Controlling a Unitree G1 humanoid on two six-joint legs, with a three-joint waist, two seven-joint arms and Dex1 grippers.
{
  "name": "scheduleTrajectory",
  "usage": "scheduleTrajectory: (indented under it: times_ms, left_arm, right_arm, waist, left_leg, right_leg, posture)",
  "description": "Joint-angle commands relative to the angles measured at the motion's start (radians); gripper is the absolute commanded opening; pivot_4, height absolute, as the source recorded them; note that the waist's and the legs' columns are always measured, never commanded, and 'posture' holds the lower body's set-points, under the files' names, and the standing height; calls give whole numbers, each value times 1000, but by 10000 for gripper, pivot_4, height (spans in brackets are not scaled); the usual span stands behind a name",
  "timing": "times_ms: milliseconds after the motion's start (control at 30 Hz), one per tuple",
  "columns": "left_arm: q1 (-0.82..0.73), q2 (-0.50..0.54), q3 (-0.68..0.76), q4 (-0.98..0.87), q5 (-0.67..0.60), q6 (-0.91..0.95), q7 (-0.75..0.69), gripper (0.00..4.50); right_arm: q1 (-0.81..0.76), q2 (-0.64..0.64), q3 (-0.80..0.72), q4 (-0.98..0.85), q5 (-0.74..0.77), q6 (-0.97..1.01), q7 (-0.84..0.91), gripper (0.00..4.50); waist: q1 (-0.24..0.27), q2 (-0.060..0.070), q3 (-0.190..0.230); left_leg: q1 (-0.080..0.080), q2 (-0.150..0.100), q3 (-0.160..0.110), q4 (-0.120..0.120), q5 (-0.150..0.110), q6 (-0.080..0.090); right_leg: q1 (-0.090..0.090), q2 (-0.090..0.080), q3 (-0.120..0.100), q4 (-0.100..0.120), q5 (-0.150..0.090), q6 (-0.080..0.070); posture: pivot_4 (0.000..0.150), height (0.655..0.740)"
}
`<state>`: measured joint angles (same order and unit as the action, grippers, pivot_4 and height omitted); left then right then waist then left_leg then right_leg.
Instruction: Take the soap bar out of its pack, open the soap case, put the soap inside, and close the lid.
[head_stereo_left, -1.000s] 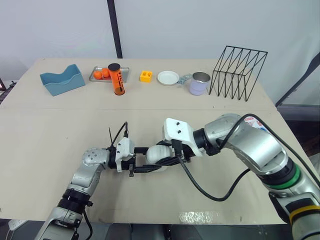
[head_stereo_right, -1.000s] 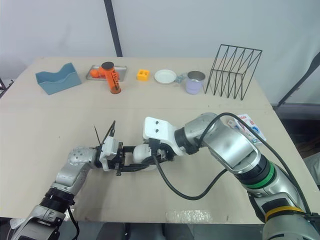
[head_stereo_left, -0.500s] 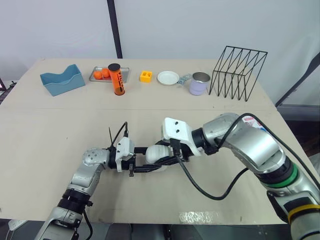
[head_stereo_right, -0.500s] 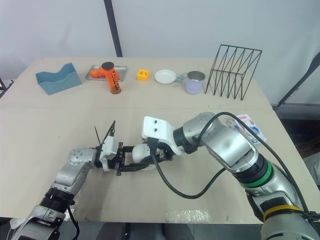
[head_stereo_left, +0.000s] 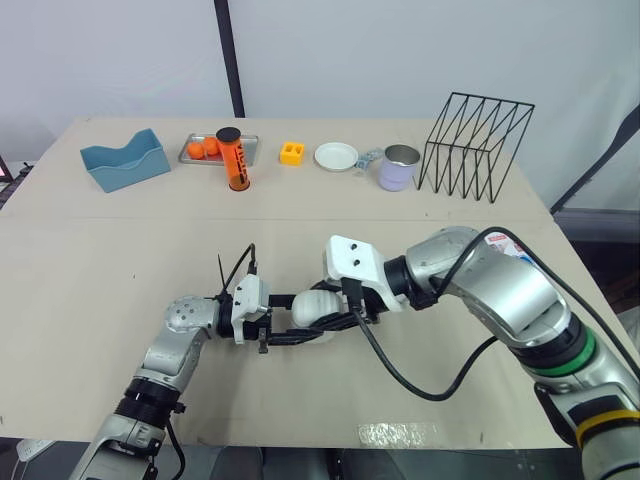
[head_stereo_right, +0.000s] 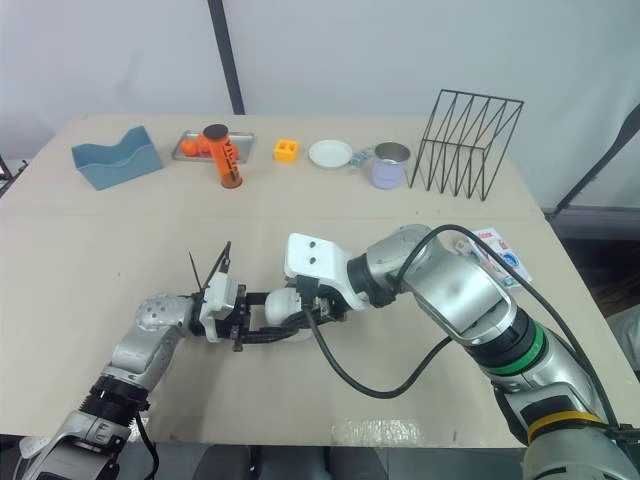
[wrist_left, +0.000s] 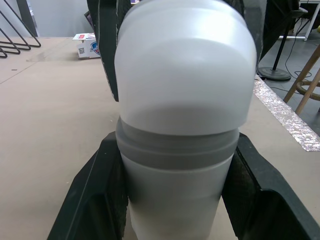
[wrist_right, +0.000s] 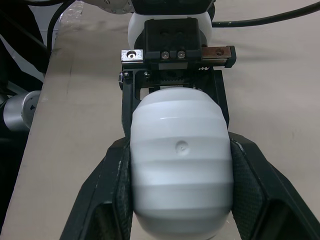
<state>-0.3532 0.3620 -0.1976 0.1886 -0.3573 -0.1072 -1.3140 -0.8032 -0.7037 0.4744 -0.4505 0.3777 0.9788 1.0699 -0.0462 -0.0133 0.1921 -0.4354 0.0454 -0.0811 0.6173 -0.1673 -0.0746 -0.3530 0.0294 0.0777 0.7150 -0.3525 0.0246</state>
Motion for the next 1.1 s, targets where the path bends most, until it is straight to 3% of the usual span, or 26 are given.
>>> scheduleTrajectory:
  times_ms: [33,100,133,1100]
  left_arm:
    - [11,5,-6,-18,3,3,-2,19214]
    - [11,6,-7,-20,2,5,-3,19214]
    - [12,6,-7,-20,2,7,-3,19214]
    - [9,5,-14,-18,2,14,-8,19214]
  right_arm:
    - [22,-4,47,26,-4,22,10,33489]
    - [19,-5,48,28,-6,16,11,43155]
    - [18,-5,47,28,-9,12,12,44159]
    - [39,-62,-51,15,21,-5,28,44159]
  waist:
    - [0,-1,0]
    - [0,0,0]
    - [0,-1,0]
    - [1,-1,0]
  left_leg:
    - [0,0,0,0,0,0]
    - [-1,0,1,0,0,0]
    - [-1,0,0,0,0,0]
    - [-2,0,0,-1,0,0]
  right_leg:
    - [0,0,0,0,0,0]
    - [-1,0,1,0,0,0]
    - [-1,0,1,0,0,0]
    - [-1,0,0,-1,0,0]
  posture:
    - [1500,7400]
    - [1500,7400]
    - [1500,7400]
    - [1500,7400]
